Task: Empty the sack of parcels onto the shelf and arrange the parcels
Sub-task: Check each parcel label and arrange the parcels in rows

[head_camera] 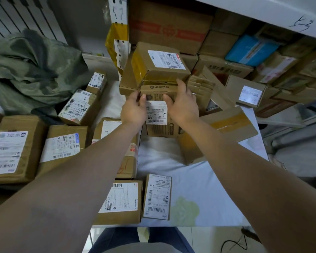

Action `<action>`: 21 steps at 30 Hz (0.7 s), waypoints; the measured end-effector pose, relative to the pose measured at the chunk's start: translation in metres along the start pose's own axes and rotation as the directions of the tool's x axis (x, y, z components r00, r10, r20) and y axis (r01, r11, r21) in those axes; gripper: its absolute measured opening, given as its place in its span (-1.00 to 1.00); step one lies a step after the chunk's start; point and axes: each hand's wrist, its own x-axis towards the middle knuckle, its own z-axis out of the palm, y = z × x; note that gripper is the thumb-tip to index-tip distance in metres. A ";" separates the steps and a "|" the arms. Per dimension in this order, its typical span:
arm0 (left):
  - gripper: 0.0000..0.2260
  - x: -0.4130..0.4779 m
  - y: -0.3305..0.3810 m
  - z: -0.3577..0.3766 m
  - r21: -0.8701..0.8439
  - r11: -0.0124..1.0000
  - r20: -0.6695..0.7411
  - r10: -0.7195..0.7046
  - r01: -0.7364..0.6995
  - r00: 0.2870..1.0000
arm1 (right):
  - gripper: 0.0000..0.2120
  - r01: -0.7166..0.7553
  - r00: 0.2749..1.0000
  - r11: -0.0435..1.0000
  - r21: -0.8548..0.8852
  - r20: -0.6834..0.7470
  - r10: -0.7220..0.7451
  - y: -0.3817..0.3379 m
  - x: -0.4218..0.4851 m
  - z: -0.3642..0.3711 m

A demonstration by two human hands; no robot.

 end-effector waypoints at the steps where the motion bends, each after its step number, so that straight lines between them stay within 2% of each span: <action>1: -0.70 0.001 0.000 0.000 0.035 0.999 0.012 -0.010 0.010 1.000 | -0.37 -0.009 1.000 1.000 -0.007 0.028 0.009 0.001 0.000 0.001; 4: -0.67 0.001 -0.005 0.001 0.196 0.980 0.069 -0.053 0.038 0.996 | -0.39 -0.109 0.981 0.993 -0.050 0.158 0.116 0.005 0.001 0.006; 6: -0.69 -0.001 -0.013 0.004 0.284 0.958 0.105 -0.075 0.042 0.992 | -0.48 -0.140 0.962 0.978 -0.153 0.214 0.171 0.005 0.000 0.011; 9: -0.70 -0.005 -0.025 0.008 0.459 0.888 0.135 -0.096 0.023 0.986 | -0.59 -0.051 0.929 0.909 -0.414 0.314 0.195 -0.002 -0.003 0.018; 12: -0.66 -0.009 -0.035 0.012 0.633 0.772 0.146 -0.053 -0.052 0.988 | -0.50 0.031 0.877 0.815 -0.578 0.407 0.255 -0.010 -0.005 0.027; 16: -0.69 -0.007 -0.041 0.012 0.631 0.773 0.149 -0.030 -0.072 0.988 | -0.74 0.121 0.878 0.797 -0.592 0.438 0.192 -0.012 -0.007 0.036; 21: -0.47 -0.016 -0.039 0.015 0.657 0.741 0.199 0.011 -0.142 0.980 | -0.61 0.123 0.862 0.830 -0.544 0.473 0.182 -0.004 -0.013 0.044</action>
